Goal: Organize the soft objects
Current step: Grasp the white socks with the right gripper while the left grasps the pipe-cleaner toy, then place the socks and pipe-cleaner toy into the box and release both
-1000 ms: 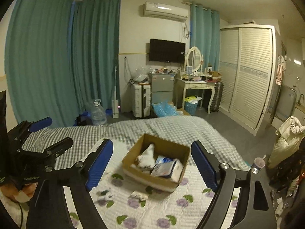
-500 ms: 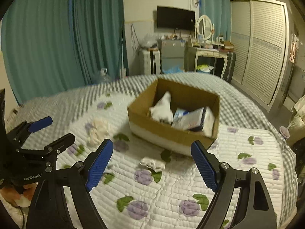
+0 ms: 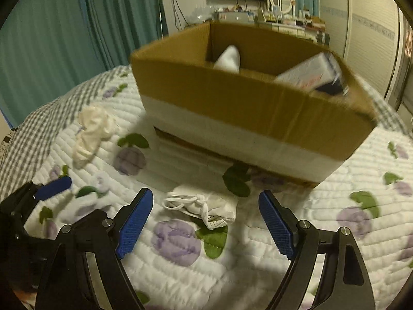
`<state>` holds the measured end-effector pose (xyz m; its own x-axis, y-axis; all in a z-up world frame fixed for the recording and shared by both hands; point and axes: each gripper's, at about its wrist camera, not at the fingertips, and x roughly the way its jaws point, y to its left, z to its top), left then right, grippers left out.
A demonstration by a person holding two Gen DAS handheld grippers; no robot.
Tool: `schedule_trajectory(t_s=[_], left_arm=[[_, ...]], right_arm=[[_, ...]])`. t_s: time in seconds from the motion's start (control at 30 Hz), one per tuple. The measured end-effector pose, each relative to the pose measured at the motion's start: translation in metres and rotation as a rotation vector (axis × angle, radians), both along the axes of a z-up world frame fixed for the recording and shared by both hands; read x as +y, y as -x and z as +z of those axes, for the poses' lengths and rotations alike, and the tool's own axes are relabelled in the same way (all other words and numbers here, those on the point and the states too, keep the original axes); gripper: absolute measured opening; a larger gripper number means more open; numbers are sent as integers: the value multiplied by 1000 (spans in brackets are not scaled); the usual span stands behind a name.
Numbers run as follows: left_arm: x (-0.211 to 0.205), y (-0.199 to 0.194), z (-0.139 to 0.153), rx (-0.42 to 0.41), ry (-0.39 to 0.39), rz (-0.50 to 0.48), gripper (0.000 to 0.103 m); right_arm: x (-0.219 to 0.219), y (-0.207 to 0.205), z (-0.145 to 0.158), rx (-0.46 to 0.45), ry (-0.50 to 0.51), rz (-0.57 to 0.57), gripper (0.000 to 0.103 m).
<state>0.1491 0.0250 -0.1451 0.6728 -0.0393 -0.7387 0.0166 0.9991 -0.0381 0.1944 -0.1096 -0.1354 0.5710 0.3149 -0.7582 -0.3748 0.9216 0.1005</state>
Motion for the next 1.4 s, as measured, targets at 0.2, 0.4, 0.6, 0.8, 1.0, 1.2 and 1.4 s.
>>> schedule_trajectory(t_s=[0.2,0.4,0.6,0.8,1.0,1.2,1.4], left_arm=[[1,1,-5,14,10,-2,56],[0,10,0,-1,6,-10,48],[-6,25,14,-25,6,-34,44],[-12,47,46,-78,32,-57,41],[-20,71,83,-147,59,-85,41],[-29,87,124,-223,66,-113,41],[-36,88,170,-298,67,-130,41]], right_arm=[[-1,-11,-20,38,-24,1,62],[-11,0,-13,12,-48,-3,58],[-19,17,3,1,-67,-8,57],[-26,44,40,-43,-65,-7,57],[-33,79,85,-110,-44,2,57],[-39,108,131,-173,-36,11,57],[-45,119,182,-249,-20,22,57]])
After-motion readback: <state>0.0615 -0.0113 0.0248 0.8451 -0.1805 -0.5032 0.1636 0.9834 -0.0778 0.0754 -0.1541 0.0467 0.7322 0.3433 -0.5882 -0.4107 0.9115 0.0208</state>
